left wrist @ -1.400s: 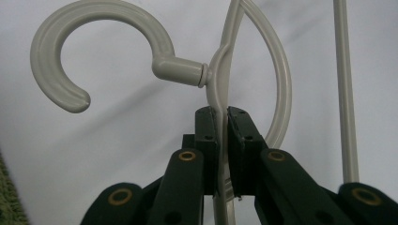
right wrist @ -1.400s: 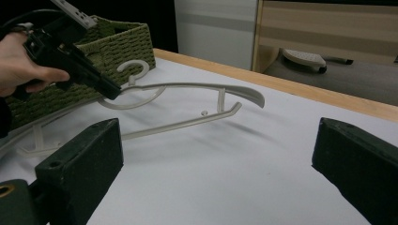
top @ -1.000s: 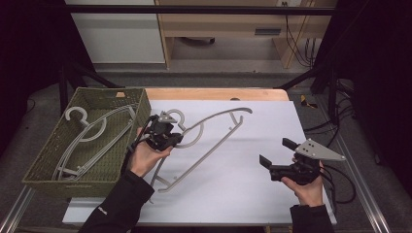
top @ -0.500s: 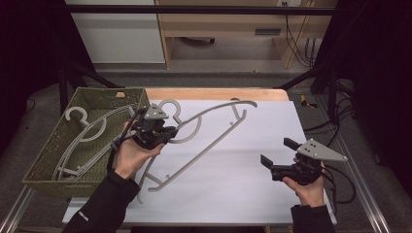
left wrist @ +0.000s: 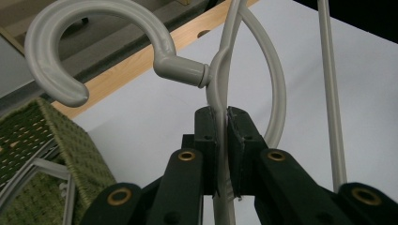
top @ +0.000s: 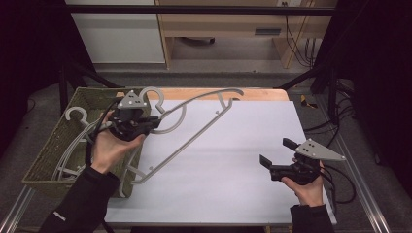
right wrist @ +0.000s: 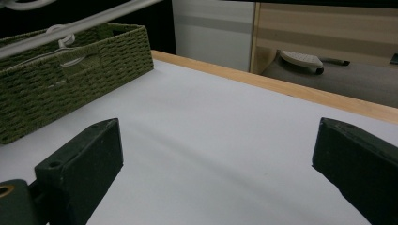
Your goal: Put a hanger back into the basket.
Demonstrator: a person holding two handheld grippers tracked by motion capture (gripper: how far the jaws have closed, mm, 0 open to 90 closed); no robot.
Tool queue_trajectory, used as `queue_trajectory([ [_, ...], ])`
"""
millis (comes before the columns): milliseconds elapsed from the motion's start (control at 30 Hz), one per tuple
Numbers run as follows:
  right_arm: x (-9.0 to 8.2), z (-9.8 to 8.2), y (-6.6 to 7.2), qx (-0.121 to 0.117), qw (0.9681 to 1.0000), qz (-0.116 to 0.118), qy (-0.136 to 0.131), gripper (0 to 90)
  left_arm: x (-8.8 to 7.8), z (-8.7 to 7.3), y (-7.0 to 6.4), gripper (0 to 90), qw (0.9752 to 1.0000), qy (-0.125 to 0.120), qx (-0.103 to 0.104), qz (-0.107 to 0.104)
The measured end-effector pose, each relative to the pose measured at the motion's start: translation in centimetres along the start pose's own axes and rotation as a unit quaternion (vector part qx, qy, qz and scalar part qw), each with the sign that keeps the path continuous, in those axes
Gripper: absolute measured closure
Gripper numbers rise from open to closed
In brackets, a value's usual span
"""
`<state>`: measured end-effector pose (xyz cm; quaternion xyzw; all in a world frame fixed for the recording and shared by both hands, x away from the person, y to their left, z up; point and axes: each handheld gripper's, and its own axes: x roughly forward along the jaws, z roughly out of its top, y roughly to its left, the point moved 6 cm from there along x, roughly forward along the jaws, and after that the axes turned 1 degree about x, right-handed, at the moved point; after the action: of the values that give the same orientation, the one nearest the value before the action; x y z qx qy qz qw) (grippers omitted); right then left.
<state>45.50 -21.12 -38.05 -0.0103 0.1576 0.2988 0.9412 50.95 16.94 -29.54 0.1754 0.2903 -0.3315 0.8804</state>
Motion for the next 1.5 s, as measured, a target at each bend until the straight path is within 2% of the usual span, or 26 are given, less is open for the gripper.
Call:
queue_trajectory([
  [233, 0.1, -0.1, 0.0, -0.001, 1.0, -0.001, 0.001, 2.5, -2.4, -0.3, 2.6, 83.3, 0.9994, 0.008, 0.008, 0.033],
  [333, 0.1, -0.1, 0.0, 0.0, 1.0, -0.001, 0.001, 2.5, -3.2, -0.7, 3.4, 83.3, 0.9994, 0.004, 0.003, 0.035],
  [400, 0.2, -0.1, 0.0, -0.001, 1.0, -0.001, 0.002, 2.4, -3.6, -1.0, 4.0, 83.3, 0.9993, -0.001, -0.008, 0.036],
  [433, 0.2, -0.1, 0.0, 0.0, 1.0, -0.001, 0.002, 2.4, -3.8, -1.1, 4.4, 83.3, 0.9992, 0.003, -0.003, 0.039],
  [467, 0.2, -0.1, 0.0, 0.001, 1.0, -0.001, 0.003, 2.4, -4.0, -1.4, 4.8, 83.3, 0.999, 0.004, -0.01, 0.042],
  [567, 0.3, -0.2, 0.0, -0.002, 1.0, -0.001, 0.005, 2.4, -4.2, -1.9, 5.6, 83.4, 0.9986, 0.015, -0.011, 0.05],
  [700, 0.3, -0.2, 0.0, -0.002, 1.0, 0.0, 0.005, 2.4, -4.5, -2.6, 6.9, 83.4, 0.9979, 0.012, -0.019, 0.061],
  [767, 0.3, -0.2, 0.0, -0.001, 1.0, 0.0, 0.006, 2.4, -4.8, -3.1, 7.7, 83.4, 0.997, 0.014, -0.022, 0.073],
  [867, 0.4, -0.3, 0.0, -0.001, 1.0, -0.001, 0.007, 2.4, -5.3, -3.9, 9.0, 83.4, 0.9954, 0.016, -0.042, 0.085],
  [1067, 0.5, -0.4, 0.0, -0.001, 1.0, -0.002, 0.01, 2.4, -6.8, -5.2, 11.7, 83.5, 0.9911, 0.02, -0.065, 0.114],
  [1367, 0.7, -0.5, 0.0, 0.0, 0.9999, -0.003, 0.012, 2.4, -8.9, -6.7, 15.0, 83.4, 0.9847, 0.032, -0.081, 0.151],
  [1500, 0.6, -0.5, -0.2, -0.005, 0.9999, -0.003, 0.013, 2.4, -9.3, -7.2, 16.0, 83.4, 0.9834, 0.036, -0.084, 0.157],
])
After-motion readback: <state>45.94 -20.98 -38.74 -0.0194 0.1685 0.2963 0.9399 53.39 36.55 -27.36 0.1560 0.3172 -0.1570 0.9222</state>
